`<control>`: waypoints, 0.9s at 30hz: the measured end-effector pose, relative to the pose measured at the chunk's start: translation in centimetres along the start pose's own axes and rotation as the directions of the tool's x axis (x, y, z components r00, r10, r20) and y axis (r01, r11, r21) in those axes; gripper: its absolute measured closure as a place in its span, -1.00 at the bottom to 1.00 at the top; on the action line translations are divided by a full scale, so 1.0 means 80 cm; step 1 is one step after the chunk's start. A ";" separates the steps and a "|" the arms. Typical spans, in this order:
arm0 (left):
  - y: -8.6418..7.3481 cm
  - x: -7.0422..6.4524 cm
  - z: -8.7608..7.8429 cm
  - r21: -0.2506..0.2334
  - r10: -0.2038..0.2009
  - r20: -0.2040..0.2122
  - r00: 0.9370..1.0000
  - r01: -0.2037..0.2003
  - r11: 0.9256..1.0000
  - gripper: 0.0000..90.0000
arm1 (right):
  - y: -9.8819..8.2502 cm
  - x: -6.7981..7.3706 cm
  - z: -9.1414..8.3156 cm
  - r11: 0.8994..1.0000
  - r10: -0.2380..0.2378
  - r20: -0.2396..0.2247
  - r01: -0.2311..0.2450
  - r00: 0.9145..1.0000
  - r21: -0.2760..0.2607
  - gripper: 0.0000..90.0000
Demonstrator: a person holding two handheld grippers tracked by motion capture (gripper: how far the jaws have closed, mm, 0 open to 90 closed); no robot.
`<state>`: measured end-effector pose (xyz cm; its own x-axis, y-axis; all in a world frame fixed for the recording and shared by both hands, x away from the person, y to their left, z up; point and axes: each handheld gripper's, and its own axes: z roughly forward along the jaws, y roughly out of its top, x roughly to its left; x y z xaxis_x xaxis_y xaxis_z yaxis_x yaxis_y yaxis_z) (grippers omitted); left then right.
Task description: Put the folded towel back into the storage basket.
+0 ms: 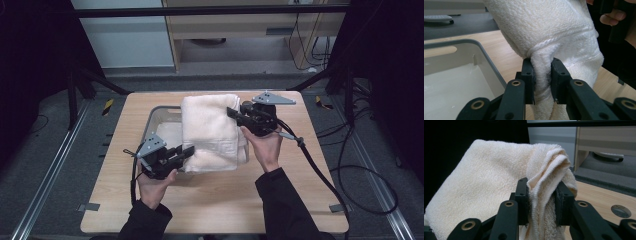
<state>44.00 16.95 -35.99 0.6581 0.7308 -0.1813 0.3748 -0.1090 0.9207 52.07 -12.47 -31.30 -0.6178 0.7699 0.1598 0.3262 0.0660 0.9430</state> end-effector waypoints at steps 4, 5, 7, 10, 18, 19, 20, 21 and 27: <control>0.004 0.005 -0.005 -0.007 -0.003 -0.009 1.000 0.003 1.000 0.66 | 0.005 0.005 0.005 1.000 -0.003 -0.001 0.003 1.000 -0.008 0.54; 0.005 0.006 -0.007 -0.009 -0.001 -0.009 1.000 0.001 1.000 0.66 | 0.006 0.006 0.006 1.000 -0.004 0.001 0.004 1.000 -0.007 0.54; 0.006 0.007 -0.009 -0.011 -0.003 -0.010 1.000 0.003 1.000 0.66 | 0.009 0.010 0.007 1.000 -0.013 0.006 0.013 1.000 -0.006 0.54; 0.009 0.009 -0.013 -0.021 -0.001 -0.008 1.000 0.001 1.000 0.66 | 0.015 0.015 0.007 1.000 -0.026 0.010 0.026 1.000 -0.012 0.54; 0.014 0.017 -0.024 -0.031 -0.009 -0.021 1.000 0.009 0.999 0.66 | 0.024 0.024 0.016 0.999 -0.036 0.002 0.036 0.999 -0.012 0.54; 0.015 0.019 -0.026 -0.032 -0.012 -0.023 1.000 0.011 0.999 0.66 | 0.025 0.025 0.018 0.999 -0.035 0.001 0.035 0.999 -0.014 0.54; 0.015 0.021 -0.028 -0.034 -0.012 -0.026 1.000 0.011 0.999 0.66 | 0.026 0.027 0.019 0.999 -0.033 -0.001 0.033 0.999 -0.015 0.54; 0.015 0.021 -0.030 -0.036 -0.013 -0.028 1.000 0.012 0.999 0.66 | 0.027 0.029 0.021 0.999 -0.035 -0.002 0.035 0.999 -0.017 0.54; 0.016 0.029 -0.040 -0.041 -0.015 -0.047 0.999 0.013 0.999 0.66 | 0.031 0.038 0.031 0.999 -0.042 -0.008 0.041 0.999 -0.019 0.54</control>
<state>43.92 20.63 -34.15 0.6213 0.7629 -0.1787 0.3565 -0.0721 0.9315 52.77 -8.40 -29.22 -0.6364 0.7615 0.1227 0.2864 0.0855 0.9543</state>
